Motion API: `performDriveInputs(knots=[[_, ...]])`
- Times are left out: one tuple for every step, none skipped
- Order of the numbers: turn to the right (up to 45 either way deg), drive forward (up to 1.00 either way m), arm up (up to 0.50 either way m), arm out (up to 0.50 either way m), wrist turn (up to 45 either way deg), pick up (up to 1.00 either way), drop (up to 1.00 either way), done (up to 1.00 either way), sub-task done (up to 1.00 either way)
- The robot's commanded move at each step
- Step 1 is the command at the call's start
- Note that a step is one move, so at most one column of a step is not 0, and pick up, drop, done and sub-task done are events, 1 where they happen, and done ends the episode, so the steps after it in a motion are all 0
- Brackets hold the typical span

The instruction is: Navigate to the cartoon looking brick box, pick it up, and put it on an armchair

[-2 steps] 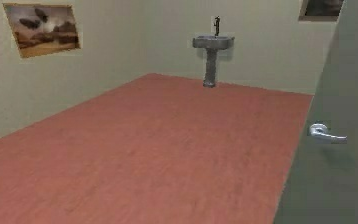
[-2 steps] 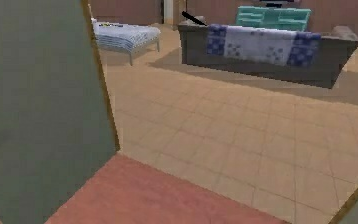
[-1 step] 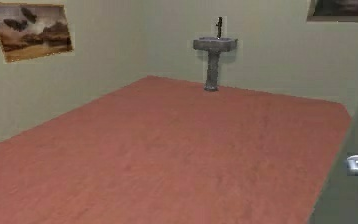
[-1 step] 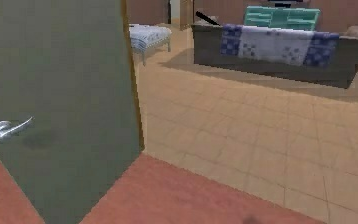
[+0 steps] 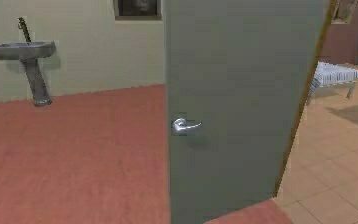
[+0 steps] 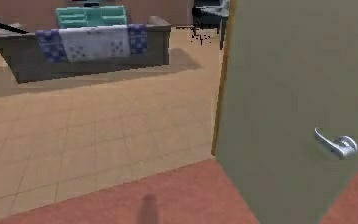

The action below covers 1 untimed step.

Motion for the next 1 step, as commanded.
performDriveInputs(knots=[[45.0,0.0,0.0,0.0,0.0,0.0,0.0,0.0,0.0]])
